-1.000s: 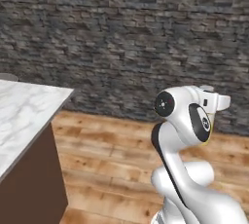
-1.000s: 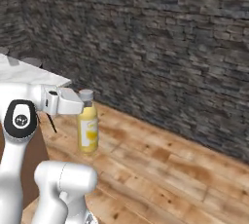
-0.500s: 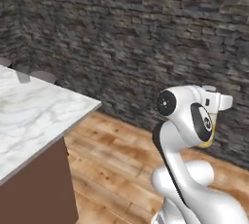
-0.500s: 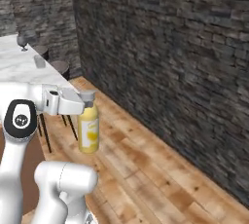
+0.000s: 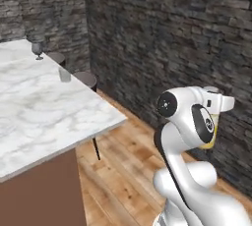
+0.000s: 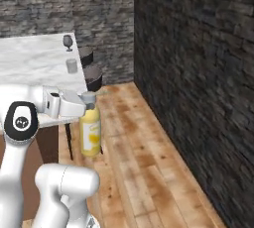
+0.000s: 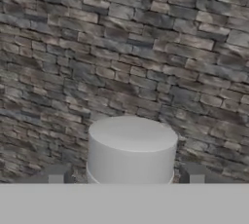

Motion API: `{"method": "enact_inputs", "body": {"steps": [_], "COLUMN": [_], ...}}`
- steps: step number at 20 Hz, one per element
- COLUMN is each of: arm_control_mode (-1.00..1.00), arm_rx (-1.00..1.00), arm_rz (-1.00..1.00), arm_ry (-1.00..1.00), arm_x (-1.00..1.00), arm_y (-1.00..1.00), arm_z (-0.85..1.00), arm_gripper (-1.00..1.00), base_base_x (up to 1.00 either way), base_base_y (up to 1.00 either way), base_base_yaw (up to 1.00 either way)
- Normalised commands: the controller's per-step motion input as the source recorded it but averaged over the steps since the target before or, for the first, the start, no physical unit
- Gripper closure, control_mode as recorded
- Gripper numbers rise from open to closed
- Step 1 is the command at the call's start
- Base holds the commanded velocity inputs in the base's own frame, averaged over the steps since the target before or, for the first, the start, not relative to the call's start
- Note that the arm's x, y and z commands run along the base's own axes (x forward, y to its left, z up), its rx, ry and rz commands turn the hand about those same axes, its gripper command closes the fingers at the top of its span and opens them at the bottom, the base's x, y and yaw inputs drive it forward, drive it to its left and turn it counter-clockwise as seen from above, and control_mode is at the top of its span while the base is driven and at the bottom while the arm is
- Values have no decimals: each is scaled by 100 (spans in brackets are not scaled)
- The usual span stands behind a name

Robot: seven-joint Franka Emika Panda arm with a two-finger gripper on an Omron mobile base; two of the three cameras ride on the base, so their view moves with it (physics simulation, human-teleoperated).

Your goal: There is a wine glass and glass cup on the dining counter. Place the wine bottle next to the wine glass and the juice bottle next to the glass cup.

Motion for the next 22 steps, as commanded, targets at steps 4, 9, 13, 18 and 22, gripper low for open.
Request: {"method": "enact_inputs", "body": {"steps": [4,9,13,18,22], "arm_control_mode": [100,100,100,100,100], "arm_rx": [0,0,0,0,0], "arm_rz": [0,0,0,0,0], "arm_ry": [0,0,0,0,0], "arm_x": [0,0,0,0,0], "arm_y": [0,0,0,0,0], "arm_z": [0,0,0,0,0], "arm_gripper": [100,100,100,100,100], "base_base_x": [51,43,48,44,40], "base_base_y": [-60,-66,-74,-73,-67], "base_base_yaw": [55,55,52,53,56]}}
